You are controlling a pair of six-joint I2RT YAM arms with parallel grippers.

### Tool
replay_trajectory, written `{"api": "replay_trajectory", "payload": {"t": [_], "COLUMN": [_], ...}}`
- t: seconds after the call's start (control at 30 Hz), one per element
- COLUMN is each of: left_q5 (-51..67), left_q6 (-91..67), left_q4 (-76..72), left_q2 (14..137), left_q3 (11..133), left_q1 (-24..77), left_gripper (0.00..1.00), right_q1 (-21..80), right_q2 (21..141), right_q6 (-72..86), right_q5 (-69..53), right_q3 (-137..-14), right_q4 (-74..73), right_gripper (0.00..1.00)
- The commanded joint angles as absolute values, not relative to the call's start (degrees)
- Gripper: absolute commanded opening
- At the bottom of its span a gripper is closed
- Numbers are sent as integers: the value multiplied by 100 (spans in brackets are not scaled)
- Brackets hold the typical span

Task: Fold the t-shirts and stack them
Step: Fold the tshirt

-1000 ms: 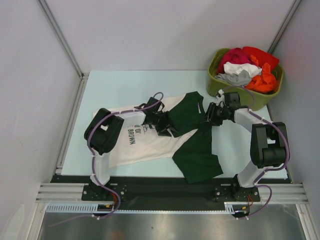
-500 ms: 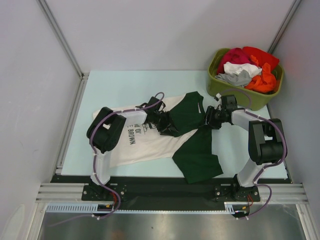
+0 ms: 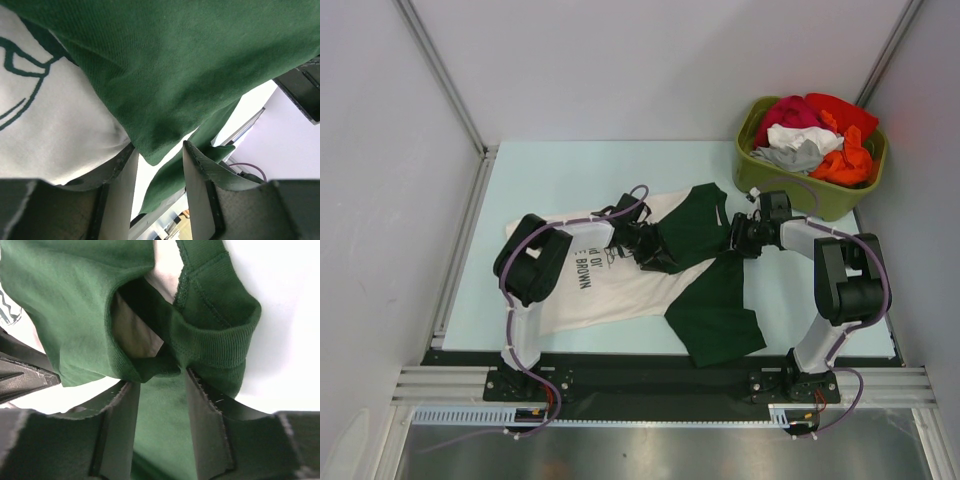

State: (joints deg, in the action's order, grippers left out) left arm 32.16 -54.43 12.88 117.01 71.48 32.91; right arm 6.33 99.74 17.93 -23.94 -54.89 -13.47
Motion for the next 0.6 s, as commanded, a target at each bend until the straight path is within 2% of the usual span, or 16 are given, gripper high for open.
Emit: {"api": "replay_trajectory", "payload": {"t": [0.0, 0.07, 0.13, 0.27, 0.4, 0.47, 0.5, 0.53, 0.57], "left_q5": [3331, 3366, 3375, 3393, 3419, 3436, 3445, 3463, 3472], "left_q6": [-5537, -5537, -5546, -5572, -5660, -5686, -5704, -5704, -5713], "left_q4": [1301, 1301, 1301, 1309, 1275, 1231, 1239, 1239, 1239], "left_q2": [11637, 11628, 11619, 11584, 11593, 11619, 11619, 11610, 11584], "left_q3": [7330, 7348, 7356, 7374, 7383, 7409, 7427, 7462, 7479], "left_q1": [3357, 3357, 3349, 3357, 3366, 3366, 3366, 3366, 3358], "left_gripper": [46, 54, 56, 53, 38, 35, 28, 24, 22], "right_q1": [685, 685, 677, 686, 686, 686, 686, 686, 686], "right_q2": [9984, 9941, 9897, 9844, 9861, 9870, 9853, 9826, 9739], "right_q6": [1714, 1758, 1793, 1916, 1951, 1969, 1969, 1995, 1995], "right_q5": [-2504, -2575, -2672, -2760, -2760, -2751, -2742, -2742, -2742], "right_q3": [-5564, -5537, -5502, -5484, -5511, -5563, -5572, -5607, -5660], "right_q4": [-1038, -985, -923, -870, -940, -1002, -1124, -1203, -1361], "right_gripper": [44, 38, 32, 24, 16, 8, 5, 0, 0]}}
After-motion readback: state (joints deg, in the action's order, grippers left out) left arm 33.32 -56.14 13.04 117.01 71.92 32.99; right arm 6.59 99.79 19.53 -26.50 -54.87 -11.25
